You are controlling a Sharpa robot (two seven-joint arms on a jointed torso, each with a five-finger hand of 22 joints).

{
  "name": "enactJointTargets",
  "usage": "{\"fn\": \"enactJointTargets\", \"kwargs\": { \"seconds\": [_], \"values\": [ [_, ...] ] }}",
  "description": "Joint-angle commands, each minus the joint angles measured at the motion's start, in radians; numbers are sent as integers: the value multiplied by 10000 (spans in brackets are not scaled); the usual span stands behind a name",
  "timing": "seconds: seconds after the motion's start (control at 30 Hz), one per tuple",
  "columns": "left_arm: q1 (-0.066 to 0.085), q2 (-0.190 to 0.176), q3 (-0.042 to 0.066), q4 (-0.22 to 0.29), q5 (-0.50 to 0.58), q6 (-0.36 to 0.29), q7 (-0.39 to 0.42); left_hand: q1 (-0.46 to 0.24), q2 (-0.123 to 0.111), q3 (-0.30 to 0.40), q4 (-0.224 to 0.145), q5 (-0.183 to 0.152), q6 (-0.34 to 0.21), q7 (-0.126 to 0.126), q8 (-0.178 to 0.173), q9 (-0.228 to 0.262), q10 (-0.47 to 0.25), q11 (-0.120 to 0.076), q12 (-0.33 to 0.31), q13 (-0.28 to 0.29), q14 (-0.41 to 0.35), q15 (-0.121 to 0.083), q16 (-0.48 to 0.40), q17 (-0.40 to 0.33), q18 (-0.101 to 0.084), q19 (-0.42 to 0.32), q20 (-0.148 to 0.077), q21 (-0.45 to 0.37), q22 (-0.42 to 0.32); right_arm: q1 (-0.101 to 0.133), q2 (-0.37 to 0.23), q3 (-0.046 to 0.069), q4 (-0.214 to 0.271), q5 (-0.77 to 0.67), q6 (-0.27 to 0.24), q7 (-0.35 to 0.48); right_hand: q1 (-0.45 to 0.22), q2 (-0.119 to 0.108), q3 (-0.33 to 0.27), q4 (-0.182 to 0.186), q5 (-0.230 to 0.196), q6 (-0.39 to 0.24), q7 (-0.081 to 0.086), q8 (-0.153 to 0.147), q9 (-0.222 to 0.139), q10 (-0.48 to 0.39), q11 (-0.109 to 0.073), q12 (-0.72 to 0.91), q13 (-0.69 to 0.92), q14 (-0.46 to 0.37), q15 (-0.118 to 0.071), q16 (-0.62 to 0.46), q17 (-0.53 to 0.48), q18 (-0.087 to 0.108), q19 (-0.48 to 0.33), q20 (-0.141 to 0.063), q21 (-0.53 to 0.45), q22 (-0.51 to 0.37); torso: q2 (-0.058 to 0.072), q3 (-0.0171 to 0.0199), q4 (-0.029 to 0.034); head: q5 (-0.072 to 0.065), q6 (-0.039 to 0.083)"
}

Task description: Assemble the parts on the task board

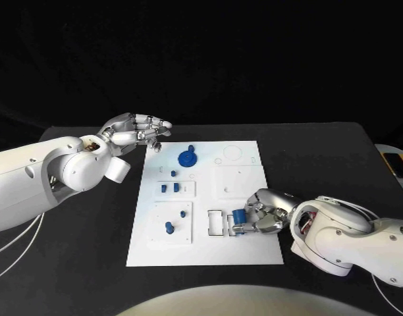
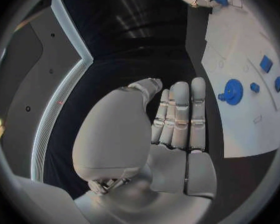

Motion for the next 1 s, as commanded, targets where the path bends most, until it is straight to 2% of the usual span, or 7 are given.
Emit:
{"fn": "enactJointTargets", "kwargs": {
  "seconds": [0.03,0.2,0.3,0.47,0.53,0.73,1.0],
  "values": [
    [3,5,6,30,-49,201,11,-29,85,-41,-38,-6,-49,11,-14,-17,-50,26,-22,-10,-25,32,-49,-14,141,22,6,-60,-14,-81,75,-44,-74,-226,-58,-202,9,135,-72,-9,-41,-34,-40,23,-17,22,-84,-18,24,891,-48,34,1782,-123,437,-68,-53,2038,-2,-7,-4,-6,4],
    [4,-1,6,38,-50,226,-15,-29,85,-41,-38,-6,-49,11,-14,-17,-50,26,-22,-10,-25,32,-49,-14,141,22,6,-60,-14,-96,114,-43,-142,-370,-77,-235,380,346,-358,-36,408,-93,-46,79,82,27,-92,-40,62,897,-54,36,1808,-120,435,-79,-79,2042,-7,-9,-7,9,16],
    [4,-4,6,41,-51,235,-28,-28,103,-34,-36,-2,-48,9,-11,-17,-50,23,-21,-10,-24,32,-47,-14,142,23,6,-63,-16,-100,113,-43,-176,-475,-66,-253,1067,471,-369,-169,664,-128,-49,96,133,27,-97,-62,88,901,-62,38,1827,-122,443,-89,-79,2053,-6,-5,-2,13,18],
    [4,-14,5,46,-51,240,-51,-20,118,-26,-38,1,-47,7,-8,-17,-50,21,-20,-10,-24,30,-47,-14,143,24,6,-64,-16,-101,68,-43,-190,-524,-186,-263,2456,929,439,-609,600,-72,-96,14,73,22,-156,-101,128,902,-114,36,1835,-122,448,-128,-86,2067,-2,-5,-6,19,24],
    [4,-16,5,46,-51,248,-62,-20,118,-26,-38,1,-47,7,-8,-17,-50,21,-20,-10,-24,30,-47,-14,143,24,6,-64,-16,-101,40,-43,-169,-442,-260,-252,2620,999,771,-625,736,2,-123,-20,28,29,-184,-109,148,902,-134,35,1835,-123,452,-145,-84,2073,-3,-4,-6,24,26],
    [4,-22,5,45,-52,288,-117,-14,128,-19,-41,4,-46,5,-6,-17,-50,19,-19,-10,-25,29,-48,-14,143,24,6,-65,-17,-56,-109,-40,35,599,-510,-154,2277,770,1471,-273,927,265,-195,-1,-12,126,-239,-84,238,909,-180,39,1868,-135,480,-189,-46,2106,-8,-4,-8,34,28],
    [4,-2,4,33,-53,328,-170,0,138,-11,-49,7,-48,4,-6,-17,-55,18,-21,-11,-28,27,-49,-15,144,24,4,-66,-17,283,-144,-36,421,2250,-534,-18,1701,501,1748,-44,1031,386,-235,127,66,189,-271,-83,282,913,-213,39,1881,-143,500,-222,-22,2130,-15,-20,-11,31,58]
  ]
}}
